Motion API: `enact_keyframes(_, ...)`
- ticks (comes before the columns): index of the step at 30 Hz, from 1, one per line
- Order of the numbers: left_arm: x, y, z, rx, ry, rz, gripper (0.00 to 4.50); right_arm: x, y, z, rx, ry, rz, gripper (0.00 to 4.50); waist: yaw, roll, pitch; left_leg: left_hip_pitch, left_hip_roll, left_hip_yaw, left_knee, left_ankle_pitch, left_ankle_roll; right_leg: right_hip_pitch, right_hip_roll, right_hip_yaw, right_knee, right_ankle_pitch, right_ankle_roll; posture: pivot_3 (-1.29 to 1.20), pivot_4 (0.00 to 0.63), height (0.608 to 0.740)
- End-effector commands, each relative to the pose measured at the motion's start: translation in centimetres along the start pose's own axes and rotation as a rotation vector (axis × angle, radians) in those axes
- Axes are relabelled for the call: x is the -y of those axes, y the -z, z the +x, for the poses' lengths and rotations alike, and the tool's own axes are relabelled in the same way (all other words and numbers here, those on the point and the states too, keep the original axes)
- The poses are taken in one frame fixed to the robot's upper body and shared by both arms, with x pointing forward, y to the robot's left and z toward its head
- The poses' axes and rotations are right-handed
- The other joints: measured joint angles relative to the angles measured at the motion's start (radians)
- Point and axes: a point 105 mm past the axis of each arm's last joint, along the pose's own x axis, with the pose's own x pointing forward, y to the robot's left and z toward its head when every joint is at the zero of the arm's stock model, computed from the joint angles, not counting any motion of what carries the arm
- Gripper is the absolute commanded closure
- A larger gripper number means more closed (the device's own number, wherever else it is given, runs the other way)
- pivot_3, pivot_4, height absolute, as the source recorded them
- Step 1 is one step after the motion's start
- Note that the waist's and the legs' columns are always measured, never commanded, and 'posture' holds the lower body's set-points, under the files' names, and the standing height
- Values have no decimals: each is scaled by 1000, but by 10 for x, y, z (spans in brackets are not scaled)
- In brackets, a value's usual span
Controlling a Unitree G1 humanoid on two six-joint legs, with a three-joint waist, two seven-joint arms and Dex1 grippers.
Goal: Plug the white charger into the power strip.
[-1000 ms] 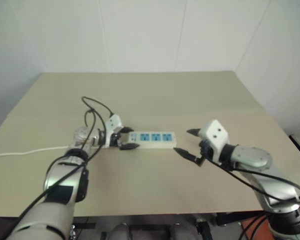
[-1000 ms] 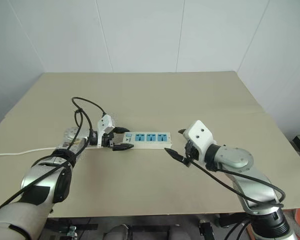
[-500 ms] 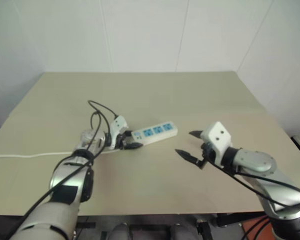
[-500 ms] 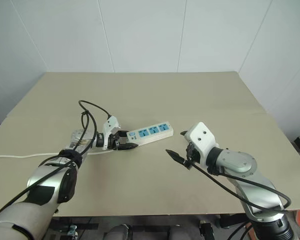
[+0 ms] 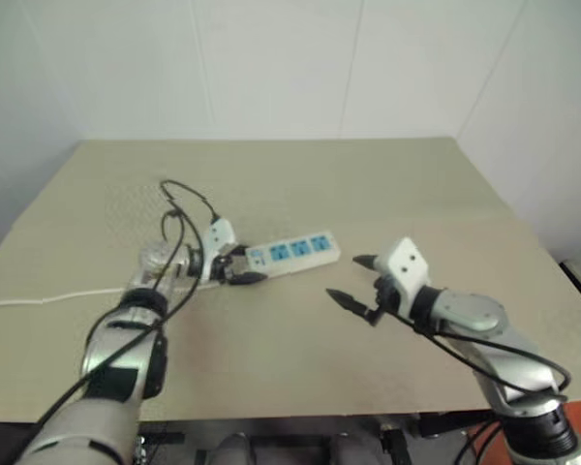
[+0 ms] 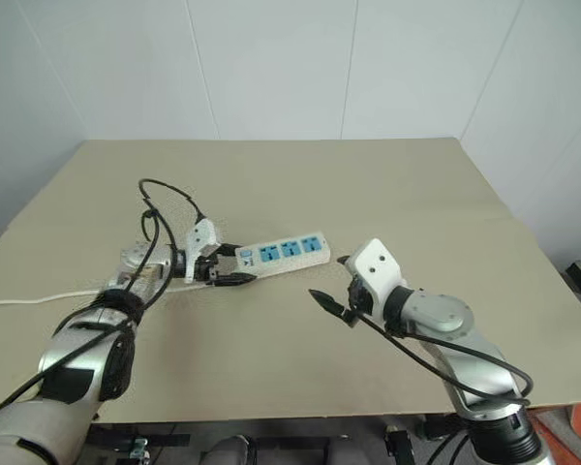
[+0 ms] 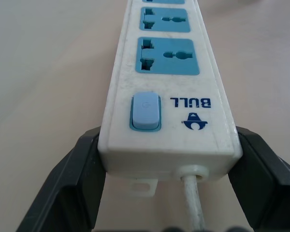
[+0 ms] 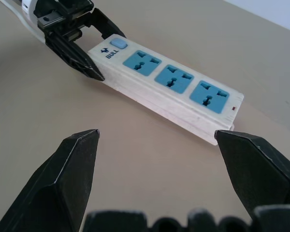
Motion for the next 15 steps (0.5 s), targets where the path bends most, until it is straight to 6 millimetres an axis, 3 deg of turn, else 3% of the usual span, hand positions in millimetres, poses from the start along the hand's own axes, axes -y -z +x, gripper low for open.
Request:
enact_keyframes(1, 17, -17, -6, 53, -11, -26, 1217, 0, -12, 3, 63, -12, -32, 0, -2, 0, 0, 0, 0, 0, 0, 0, 0, 0, 0, 0, 0, 0, 0, 0, 150, 740)
enact_keyframes(4, 44, -16, -7, 39, -84, -82, 1217, 1, -14, 7, 77, -20, -37, 0, -3, 0, 0, -1, 1, 0, 0, 0, 0, -1, 0, 0, 1, 0, 0, 0, 150, 740)
enact_keyframes(6, 51, -18, -3, 60, -141, -156, 1217, 3, -13, 9, 75, -22, -39, 0, 6, 0, 0, 0, 1, 0, 0, 0, 0, 0, 0, 0, 1, 0, -1, 0, 150, 740)
enact_keyframes(15, 57, -8, 0, -28, -244, -235, 1217, 5, -6, 9, 53, -20, -55, 0, 5, 0, 0, 5, 1, 0, 3, 0, 0, 4, 1, -1, 0, -1, 1, 0, 150, 740)
